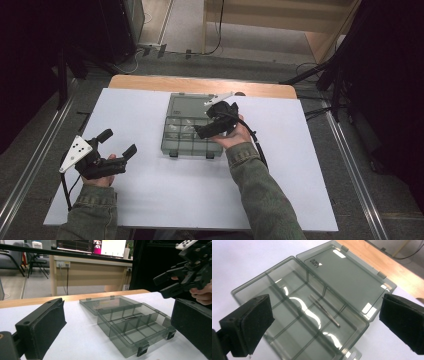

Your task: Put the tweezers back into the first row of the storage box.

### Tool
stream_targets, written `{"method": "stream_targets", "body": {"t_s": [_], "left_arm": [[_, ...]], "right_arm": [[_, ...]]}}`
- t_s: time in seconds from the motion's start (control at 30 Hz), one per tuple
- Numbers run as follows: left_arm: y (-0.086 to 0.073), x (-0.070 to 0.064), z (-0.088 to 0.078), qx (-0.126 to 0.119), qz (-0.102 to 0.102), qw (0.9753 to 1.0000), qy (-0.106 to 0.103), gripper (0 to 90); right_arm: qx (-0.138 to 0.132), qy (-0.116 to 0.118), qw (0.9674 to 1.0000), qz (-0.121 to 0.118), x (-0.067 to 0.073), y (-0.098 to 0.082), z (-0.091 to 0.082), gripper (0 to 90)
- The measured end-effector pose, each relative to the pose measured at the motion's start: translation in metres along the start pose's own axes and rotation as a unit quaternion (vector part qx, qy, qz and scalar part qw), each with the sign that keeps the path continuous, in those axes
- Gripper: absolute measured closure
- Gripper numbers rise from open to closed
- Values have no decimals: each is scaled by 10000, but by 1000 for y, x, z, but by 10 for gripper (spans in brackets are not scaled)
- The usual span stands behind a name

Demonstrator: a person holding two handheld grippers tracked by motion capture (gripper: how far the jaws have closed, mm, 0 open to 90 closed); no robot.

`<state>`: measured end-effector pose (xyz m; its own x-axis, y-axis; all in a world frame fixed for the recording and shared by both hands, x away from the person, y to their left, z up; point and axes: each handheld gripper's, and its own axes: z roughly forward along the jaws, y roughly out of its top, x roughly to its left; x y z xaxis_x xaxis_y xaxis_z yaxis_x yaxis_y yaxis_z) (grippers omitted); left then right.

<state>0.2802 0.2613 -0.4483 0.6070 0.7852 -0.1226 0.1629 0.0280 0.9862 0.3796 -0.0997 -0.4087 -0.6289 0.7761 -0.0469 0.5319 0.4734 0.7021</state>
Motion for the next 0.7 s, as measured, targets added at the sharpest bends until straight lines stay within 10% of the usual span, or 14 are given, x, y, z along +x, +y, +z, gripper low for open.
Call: {"method": "stream_targets", "body": {"t_s": [0.7], "left_arm": [[-1, -1, 2, 36, 65, 10000, 15, 0]], "right_arm": [[-185, 118, 9984, 513, -16, -66, -39, 0]]}}
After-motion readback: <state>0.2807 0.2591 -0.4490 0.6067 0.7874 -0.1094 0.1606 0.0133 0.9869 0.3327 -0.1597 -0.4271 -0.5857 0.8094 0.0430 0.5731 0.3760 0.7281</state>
